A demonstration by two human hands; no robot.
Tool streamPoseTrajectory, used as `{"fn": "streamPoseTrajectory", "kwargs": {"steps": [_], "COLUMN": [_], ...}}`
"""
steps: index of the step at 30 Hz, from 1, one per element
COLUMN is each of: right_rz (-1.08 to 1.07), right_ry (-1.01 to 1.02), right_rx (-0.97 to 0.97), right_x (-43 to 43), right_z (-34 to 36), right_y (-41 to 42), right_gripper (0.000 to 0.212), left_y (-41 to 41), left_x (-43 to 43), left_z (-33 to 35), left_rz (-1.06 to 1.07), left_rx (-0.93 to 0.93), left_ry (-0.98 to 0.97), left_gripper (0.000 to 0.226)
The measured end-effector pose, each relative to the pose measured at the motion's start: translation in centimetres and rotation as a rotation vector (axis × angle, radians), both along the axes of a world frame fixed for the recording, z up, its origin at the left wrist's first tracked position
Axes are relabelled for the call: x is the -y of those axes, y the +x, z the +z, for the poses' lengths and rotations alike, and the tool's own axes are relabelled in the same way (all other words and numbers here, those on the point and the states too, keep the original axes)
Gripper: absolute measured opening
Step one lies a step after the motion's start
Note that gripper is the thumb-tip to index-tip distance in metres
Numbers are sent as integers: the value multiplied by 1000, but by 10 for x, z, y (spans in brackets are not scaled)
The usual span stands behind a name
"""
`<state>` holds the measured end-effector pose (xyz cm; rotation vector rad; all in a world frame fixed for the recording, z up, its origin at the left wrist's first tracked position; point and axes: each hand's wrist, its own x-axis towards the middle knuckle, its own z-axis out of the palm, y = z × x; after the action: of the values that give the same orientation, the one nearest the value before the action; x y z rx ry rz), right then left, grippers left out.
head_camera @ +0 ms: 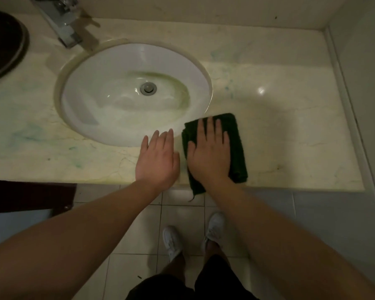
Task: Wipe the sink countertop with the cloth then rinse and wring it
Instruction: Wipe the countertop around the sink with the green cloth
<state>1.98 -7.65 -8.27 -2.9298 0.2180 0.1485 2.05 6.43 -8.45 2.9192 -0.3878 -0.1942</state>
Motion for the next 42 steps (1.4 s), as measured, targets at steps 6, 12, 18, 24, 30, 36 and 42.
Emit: {"fn": "streamPoseTrajectory", "kwargs": {"steps": [6,12,18,24,30,36,42], "right_rz": [-221,-370,-66,-232,-321,-413,-478], "right_ry": [-114,-41,-29,-72,-59,-57,-97], "right_rx": [-7,-28,1,-14,-4,5,57], "right_x": [91,41,23,73,90,128,213], "right_z": [-1,3,-1,-2,1,0,-1], "right_y": [-49,34,-14,0,68,144,244], "right_gripper": [66,69,65,67,67,68,65], "left_y": [0,2,3,4,95,299,357], "left_x": [-1,-1,0,1,47,77,73], "left_z": [2,-1,1,5,29,40,2], "left_rz": [-3,-10,-18,-26,-66,34,-65], "left_rx": [-22,-27,-36,-73,-30,56,3], "left_ry": [-28,-6,1,34,-165,39,103], "left_gripper": [61,62,61,67,61,62,64]}}
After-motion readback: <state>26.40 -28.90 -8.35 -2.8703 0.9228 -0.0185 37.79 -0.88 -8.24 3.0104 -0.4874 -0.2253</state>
